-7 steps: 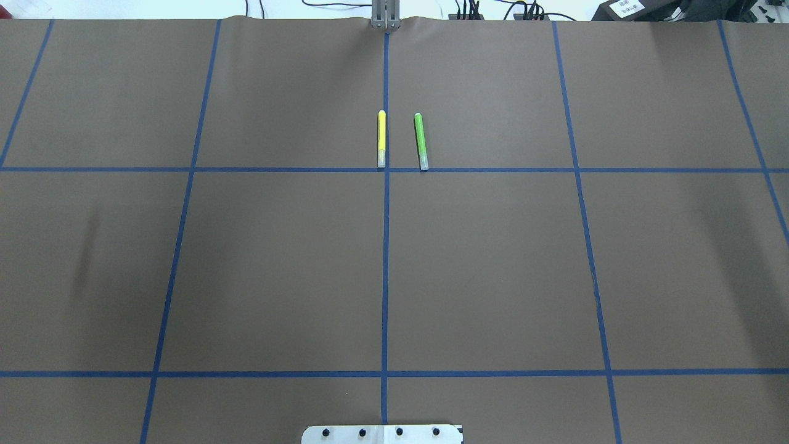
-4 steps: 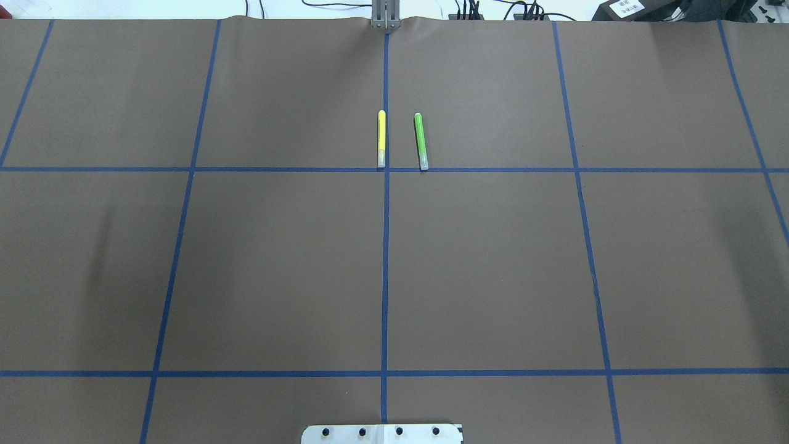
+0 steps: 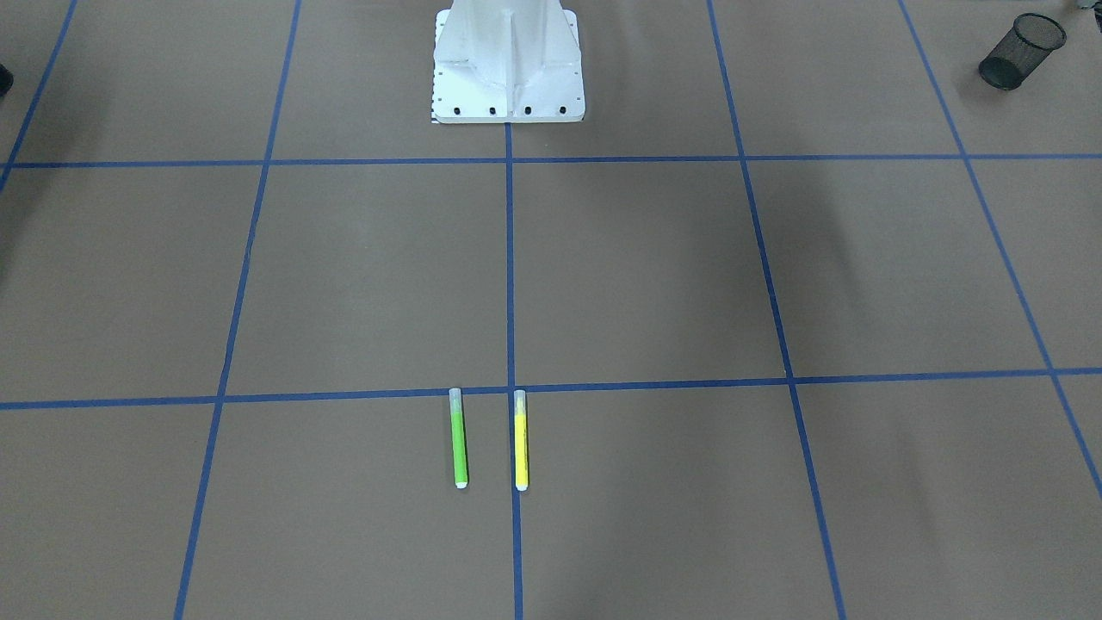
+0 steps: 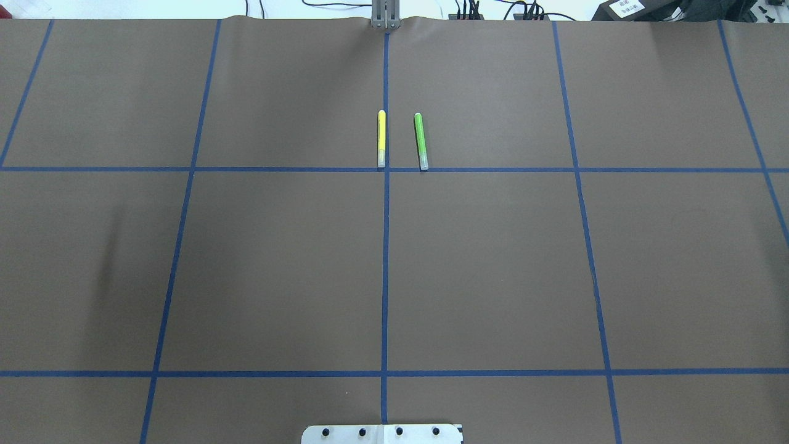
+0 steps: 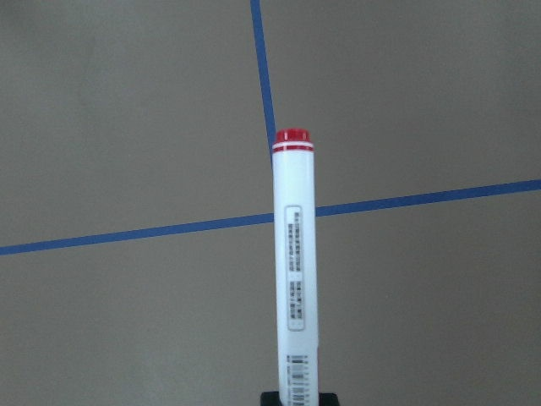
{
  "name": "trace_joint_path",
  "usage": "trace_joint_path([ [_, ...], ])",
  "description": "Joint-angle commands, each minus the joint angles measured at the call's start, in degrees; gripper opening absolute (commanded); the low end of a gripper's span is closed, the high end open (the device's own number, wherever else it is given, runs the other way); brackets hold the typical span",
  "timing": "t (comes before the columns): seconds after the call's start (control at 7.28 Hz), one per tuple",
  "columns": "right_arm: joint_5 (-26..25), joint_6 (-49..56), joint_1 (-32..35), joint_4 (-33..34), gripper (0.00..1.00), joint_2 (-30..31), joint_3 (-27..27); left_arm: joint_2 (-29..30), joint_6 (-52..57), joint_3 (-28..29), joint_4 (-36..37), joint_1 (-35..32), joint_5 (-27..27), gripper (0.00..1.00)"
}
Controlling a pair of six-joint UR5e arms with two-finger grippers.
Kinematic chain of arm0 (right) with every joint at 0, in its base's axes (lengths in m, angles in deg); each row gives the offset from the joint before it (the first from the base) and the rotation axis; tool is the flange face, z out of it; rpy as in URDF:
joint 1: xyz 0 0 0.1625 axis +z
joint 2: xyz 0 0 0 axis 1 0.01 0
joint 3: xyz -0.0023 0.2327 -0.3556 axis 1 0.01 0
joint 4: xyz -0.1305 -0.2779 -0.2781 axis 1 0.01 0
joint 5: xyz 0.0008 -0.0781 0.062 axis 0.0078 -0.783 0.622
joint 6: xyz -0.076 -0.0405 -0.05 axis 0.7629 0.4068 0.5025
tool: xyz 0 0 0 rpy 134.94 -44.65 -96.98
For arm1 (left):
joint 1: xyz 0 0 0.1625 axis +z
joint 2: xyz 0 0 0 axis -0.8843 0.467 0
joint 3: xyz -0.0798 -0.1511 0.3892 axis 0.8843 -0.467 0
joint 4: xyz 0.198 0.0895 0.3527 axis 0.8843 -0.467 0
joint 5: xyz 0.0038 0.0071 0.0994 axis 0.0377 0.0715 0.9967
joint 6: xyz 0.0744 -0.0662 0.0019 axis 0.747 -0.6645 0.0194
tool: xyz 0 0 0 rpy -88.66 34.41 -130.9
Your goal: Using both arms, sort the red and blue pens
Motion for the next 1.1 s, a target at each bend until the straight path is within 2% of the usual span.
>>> trace_joint_path([
  [0.0,1.2,2.3,0.4,-0.1,0.0,0.2,6.3,0.3,0.0,-0.2,0.0,0.1,-0.1,0.0],
  [0.27,0.6,3.6,3.2,0.5,0.0,1.4,7.0,0.8,0.0,-0.2,0.0,0.1,0.0,0.0],
  [0.82,1.1,2.7,3.3,0.3,0.0,2.3,7.5,0.7,0.4,-0.2,-0.1,0.1,0.0,0.0],
  [0.96,1.7,2.5,3.2,-0.1,0.28,1.7,8.1,0.4,0.5,-1.7,0.3,-0.1,-0.1,0.0],
])
